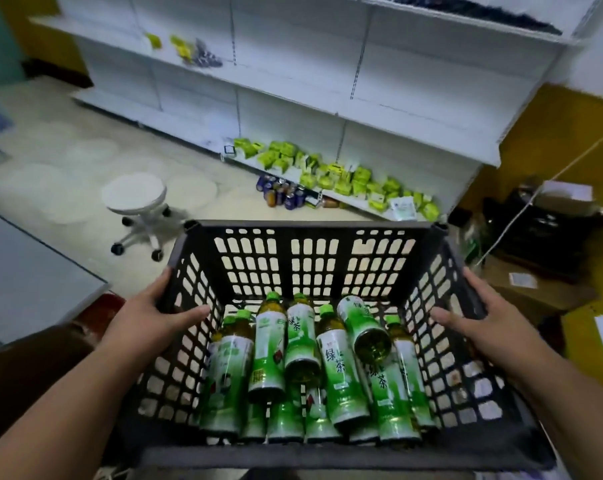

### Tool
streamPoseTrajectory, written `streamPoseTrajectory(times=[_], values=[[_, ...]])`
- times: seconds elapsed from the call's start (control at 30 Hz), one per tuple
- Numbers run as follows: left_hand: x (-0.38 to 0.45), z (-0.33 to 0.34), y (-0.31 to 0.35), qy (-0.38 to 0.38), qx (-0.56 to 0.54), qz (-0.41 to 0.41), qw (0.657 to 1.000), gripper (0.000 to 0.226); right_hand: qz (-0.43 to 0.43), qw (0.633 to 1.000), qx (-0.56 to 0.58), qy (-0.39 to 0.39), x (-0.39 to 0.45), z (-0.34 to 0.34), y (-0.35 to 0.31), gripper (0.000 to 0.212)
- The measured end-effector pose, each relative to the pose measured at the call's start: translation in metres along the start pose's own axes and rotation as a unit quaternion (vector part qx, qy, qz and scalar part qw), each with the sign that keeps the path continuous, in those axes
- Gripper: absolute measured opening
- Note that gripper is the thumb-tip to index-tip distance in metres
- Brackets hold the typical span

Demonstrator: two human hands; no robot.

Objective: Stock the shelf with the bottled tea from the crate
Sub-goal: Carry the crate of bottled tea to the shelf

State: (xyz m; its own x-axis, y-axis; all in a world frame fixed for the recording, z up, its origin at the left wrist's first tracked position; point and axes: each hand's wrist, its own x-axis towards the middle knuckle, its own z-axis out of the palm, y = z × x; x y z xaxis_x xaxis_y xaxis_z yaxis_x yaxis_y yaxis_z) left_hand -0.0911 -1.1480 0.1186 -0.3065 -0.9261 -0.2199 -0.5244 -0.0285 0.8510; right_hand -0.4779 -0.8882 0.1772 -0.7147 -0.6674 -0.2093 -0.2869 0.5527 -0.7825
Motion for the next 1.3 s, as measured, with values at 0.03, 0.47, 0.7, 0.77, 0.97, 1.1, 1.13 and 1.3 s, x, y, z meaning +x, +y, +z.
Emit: streamPoseTrajectory(times=[0.03, 0.47, 0.7, 0.77, 0.97, 1.1, 1.13, 1.3], values=[[0.025, 0.0, 0.01, 0.005, -0.008, -0.005, 1.0, 0.115, -0.003, 1.0, 0.006, -0.002, 0.029, 0.004, -0.012, 0.116], [0.312, -0.01, 0.087, 0.132, -0.02, -0.073, 0.988, 0.112, -0.062, 0.994, -0.004, -0.086, 0.397, 0.094, -0.15, 0.107], [0.454, -0.035, 0.109, 0.202, -0.037, -0.118, 0.972, 0.111, -0.105, 0.978, -0.03, -0.18, 0.601, 0.161, -0.263, 0.111], [0.488, -0.046, 0.122, 0.215, -0.041, -0.133, 0.967, 0.106, -0.125, 0.976, -0.032, -0.177, 0.64, 0.18, -0.299, 0.11], [0.638, -0.102, 0.13, 0.258, -0.068, -0.139, 0.954, 0.092, -0.148, 0.967, -0.04, -0.205, 0.771, 0.273, -0.404, 0.11], [0.742, -0.152, 0.128, 0.238, -0.07, -0.15, 0.957, 0.103, -0.146, 0.966, -0.054, -0.205, 0.839, 0.338, -0.47, 0.107], [0.768, -0.164, 0.13, 0.241, -0.083, -0.15, 0.955, 0.104, -0.143, 0.968, -0.049, -0.202, 0.858, 0.354, -0.489, 0.105], [0.894, -0.226, 0.143, 0.239, -0.1, -0.159, 0.953, 0.101, -0.142, 0.964, -0.023, -0.225, 0.949, 0.423, -0.576, 0.102]])
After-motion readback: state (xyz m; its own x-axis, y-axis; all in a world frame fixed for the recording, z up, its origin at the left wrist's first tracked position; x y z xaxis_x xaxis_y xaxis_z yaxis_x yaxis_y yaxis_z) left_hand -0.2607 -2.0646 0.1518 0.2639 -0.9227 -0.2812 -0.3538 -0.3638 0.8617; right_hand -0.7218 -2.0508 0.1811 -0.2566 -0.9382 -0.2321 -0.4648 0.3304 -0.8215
